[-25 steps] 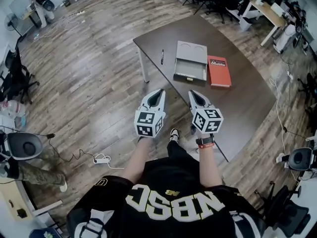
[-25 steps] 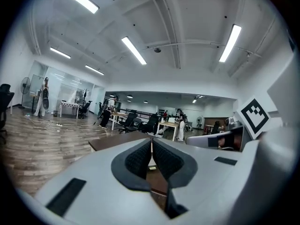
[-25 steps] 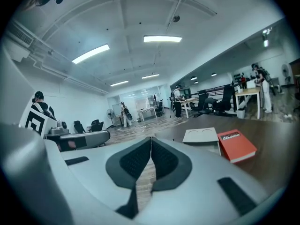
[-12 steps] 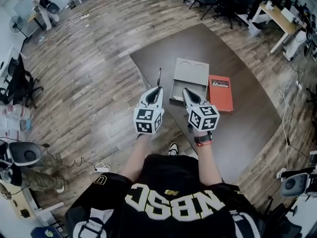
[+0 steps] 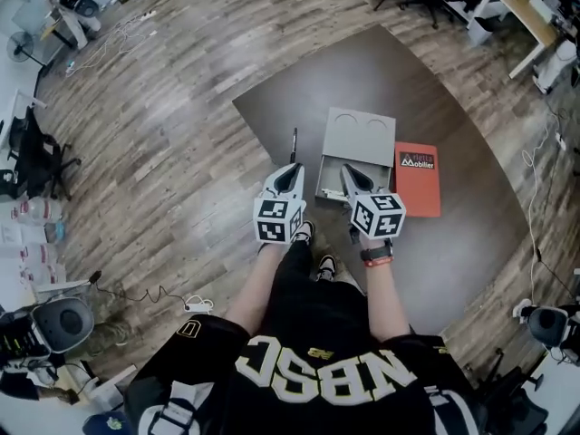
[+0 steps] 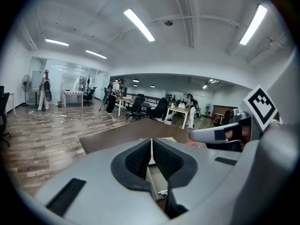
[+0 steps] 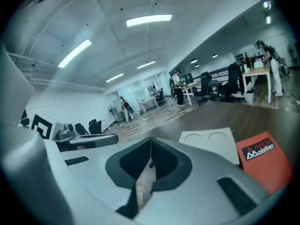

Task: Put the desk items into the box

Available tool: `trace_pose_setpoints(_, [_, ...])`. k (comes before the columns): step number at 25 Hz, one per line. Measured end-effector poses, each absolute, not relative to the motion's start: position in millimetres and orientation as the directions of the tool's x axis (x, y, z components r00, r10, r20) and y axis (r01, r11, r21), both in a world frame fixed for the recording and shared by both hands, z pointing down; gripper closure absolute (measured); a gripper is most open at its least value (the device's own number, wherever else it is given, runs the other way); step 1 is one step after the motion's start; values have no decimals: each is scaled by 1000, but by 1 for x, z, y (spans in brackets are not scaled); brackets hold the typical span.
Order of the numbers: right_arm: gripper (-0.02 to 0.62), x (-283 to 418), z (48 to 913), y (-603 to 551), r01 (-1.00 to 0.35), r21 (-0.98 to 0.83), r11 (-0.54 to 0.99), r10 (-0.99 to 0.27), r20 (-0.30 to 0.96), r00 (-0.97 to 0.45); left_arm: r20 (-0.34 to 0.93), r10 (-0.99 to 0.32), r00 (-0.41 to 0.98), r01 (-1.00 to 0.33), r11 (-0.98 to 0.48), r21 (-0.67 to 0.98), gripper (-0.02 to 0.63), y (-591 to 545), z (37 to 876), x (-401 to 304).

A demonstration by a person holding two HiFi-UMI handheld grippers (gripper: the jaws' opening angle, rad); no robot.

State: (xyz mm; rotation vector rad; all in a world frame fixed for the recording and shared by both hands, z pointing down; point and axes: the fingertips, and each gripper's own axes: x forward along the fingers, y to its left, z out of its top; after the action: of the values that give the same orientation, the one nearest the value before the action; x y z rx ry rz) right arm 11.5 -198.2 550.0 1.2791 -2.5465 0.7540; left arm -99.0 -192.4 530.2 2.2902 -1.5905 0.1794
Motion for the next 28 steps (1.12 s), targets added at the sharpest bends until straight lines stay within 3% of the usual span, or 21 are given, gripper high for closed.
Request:
trace_pose_setpoints(14, [585,-22,592,-269,-789,-381,483,-633,471,-615,514,-783,350,-937,-290,196,580,-276,630,-122])
trace_pose_setpoints(28, [585,-31,629,-293,-792,-393,467,-570,551,-609,642,-690,335,-941,-276,194,429,-324,726,-133])
